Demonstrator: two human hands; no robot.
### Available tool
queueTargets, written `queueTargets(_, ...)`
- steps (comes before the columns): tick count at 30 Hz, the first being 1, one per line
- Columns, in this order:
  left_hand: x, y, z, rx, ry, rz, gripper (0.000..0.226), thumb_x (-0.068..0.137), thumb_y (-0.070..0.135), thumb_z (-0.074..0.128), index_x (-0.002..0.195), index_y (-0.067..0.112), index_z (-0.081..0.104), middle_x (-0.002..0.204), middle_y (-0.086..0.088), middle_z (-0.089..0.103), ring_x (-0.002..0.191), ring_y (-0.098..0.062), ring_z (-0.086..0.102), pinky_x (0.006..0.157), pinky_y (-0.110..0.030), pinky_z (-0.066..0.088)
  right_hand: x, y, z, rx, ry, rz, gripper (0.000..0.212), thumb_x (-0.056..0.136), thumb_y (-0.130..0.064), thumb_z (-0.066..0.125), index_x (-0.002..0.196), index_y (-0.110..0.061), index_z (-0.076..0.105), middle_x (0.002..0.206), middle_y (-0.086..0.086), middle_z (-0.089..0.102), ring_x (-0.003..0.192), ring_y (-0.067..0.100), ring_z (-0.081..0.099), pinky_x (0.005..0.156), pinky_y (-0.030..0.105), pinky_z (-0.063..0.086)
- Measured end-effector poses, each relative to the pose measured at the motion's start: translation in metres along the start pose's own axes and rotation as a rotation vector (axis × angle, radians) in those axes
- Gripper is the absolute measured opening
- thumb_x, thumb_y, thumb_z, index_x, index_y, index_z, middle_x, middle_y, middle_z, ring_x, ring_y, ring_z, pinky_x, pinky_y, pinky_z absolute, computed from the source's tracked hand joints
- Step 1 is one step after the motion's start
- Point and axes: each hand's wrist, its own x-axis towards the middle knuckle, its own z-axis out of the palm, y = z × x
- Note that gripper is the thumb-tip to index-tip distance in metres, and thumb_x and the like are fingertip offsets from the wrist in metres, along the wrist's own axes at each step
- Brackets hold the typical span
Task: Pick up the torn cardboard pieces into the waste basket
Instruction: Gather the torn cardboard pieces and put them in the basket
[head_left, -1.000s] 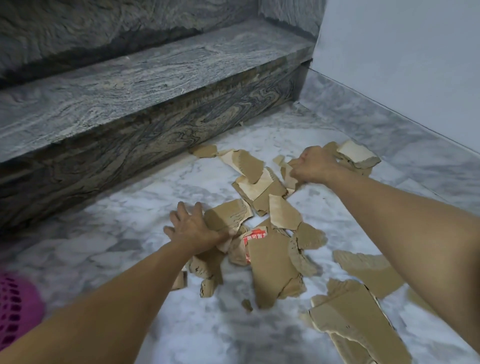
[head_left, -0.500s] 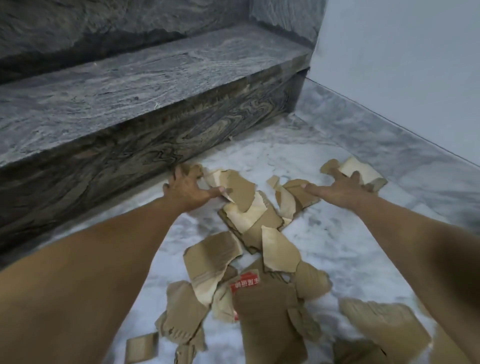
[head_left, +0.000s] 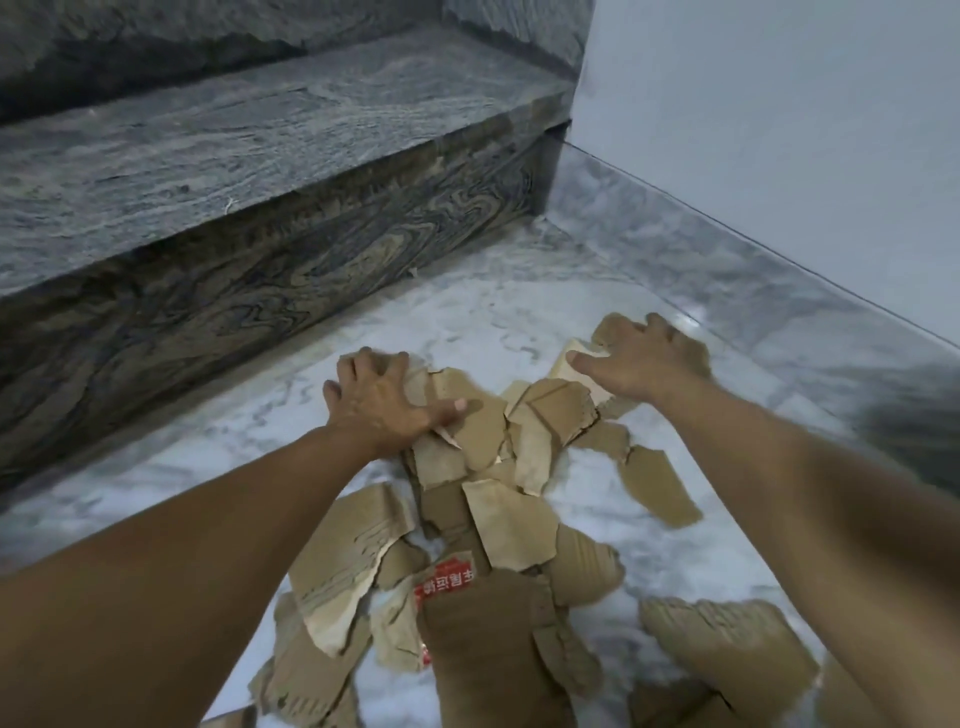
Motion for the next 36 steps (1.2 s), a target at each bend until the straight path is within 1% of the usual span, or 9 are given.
queueTargets(3,-0.009,0.009,0.008,0.044,-0.002,0.065,0.099,0.063,0.084,0.056,0.144,0.034,0.03,0.148,-0.01,0.024,0.139,-0.032,0.017,0.109,-0.05,0.021,0.019,0.024,0.002,0.042,-0.14,0.048,0.092,0.077,-0.085,0.04,0.153,-0.047,0.008,0.165,0.007,-0.008,0.151,0.036,-0.004,0.119,0.058,0.009)
queueTargets(8,-0.023,0.021,0.005,0.088,-0.023,0.098,0.097,0.062,0.079,0.062,0.141,0.028,0.036,0.134,-0.007,0.035,0.126,-0.029,0.029,0.103,-0.045,0.032,-0.008,0.012,0.004,-0.061,-0.191,-0.123,0.087,0.081,-0.084,0.031,0.154,-0.043,0.01,0.163,0.008,0.009,0.149,0.035,0.009,0.117,0.049,0.014)
queueTargets(12,-0.035,0.022,0.004,0.02,-0.091,0.039,0.096,0.057,0.074,0.071,0.132,0.022,0.042,0.128,-0.008,0.034,0.124,-0.029,0.03,0.1,-0.044,0.035,-0.043,0.004,0.019,-0.133,-0.265,-0.168,0.085,0.083,-0.079,0.041,0.154,-0.046,0.006,0.161,0.005,0.01,0.146,0.042,0.012,0.113,0.05,0.023)
queueTargets(16,-0.049,0.018,0.003,0.012,-0.108,-0.024,0.097,0.052,0.07,0.077,0.124,0.016,0.041,0.123,-0.007,0.032,0.12,-0.029,0.032,0.095,-0.042,0.037,-0.057,0.001,0.015,-0.17,-0.228,-0.179,0.104,0.068,-0.081,0.06,0.153,-0.042,0.013,0.156,0.012,0.021,0.139,0.041,0.029,0.109,0.05,0.036)
queueTargets(21,-0.075,0.014,0.003,0.043,-0.109,-0.123,0.099,0.051,0.073,0.075,0.127,0.02,0.039,0.127,-0.007,0.033,0.123,-0.03,0.031,0.1,-0.047,0.037,-0.059,-0.001,0.015,-0.116,-0.254,-0.089,0.132,0.055,-0.086,0.065,0.157,-0.024,0.008,0.162,0.014,0.007,0.147,0.041,0.012,0.116,0.054,0.024)
queueTargets(26,-0.1,0.016,0.005,-0.046,-0.132,-0.133,0.101,0.061,0.052,0.083,0.137,0.011,0.031,0.134,-0.014,0.034,0.127,-0.032,0.034,0.101,-0.041,0.041,-0.088,-0.02,0.033,-0.119,-0.223,-0.12,0.121,0.06,-0.065,0.081,0.151,-0.013,0.02,0.15,0.019,0.021,0.138,0.039,0.029,0.108,0.043,0.033)
queueTargets(30,-0.115,0.017,0.003,-0.215,-0.176,-0.168,0.088,0.063,0.037,0.088,0.127,0.005,0.037,0.121,-0.012,0.052,0.111,-0.027,0.053,0.075,-0.03,0.045,-0.101,-0.022,0.039,0.134,-0.234,-0.114,0.115,0.052,-0.043,0.094,0.142,-0.01,0.029,0.137,0.013,0.041,0.122,0.033,0.049,0.09,0.035,0.048)
queueTargets(33,-0.122,0.015,0.001,-0.301,-0.164,-0.185,0.08,0.062,0.029,0.09,0.123,0.007,0.043,0.119,-0.012,0.054,0.104,-0.026,0.055,0.08,-0.033,0.048,-0.111,-0.028,0.036,0.291,-0.246,-0.117,0.103,0.057,-0.025,0.095,0.137,-0.006,0.033,0.122,0.01,0.052,0.114,0.03,0.052,0.08,0.033,0.044)
queueTargets(36,-0.128,0.014,-0.001,-0.38,-0.161,-0.206,0.078,0.061,0.021,0.09,0.123,0.008,0.045,0.121,-0.012,0.054,0.104,-0.025,0.054,0.083,-0.034,0.05,-0.116,-0.031,0.035,0.444,-0.276,-0.077,0.073,0.061,-0.012,0.093,0.12,-0.001,0.051,0.107,0.008,0.058,0.105,0.028,0.06,0.085,0.037,0.054)
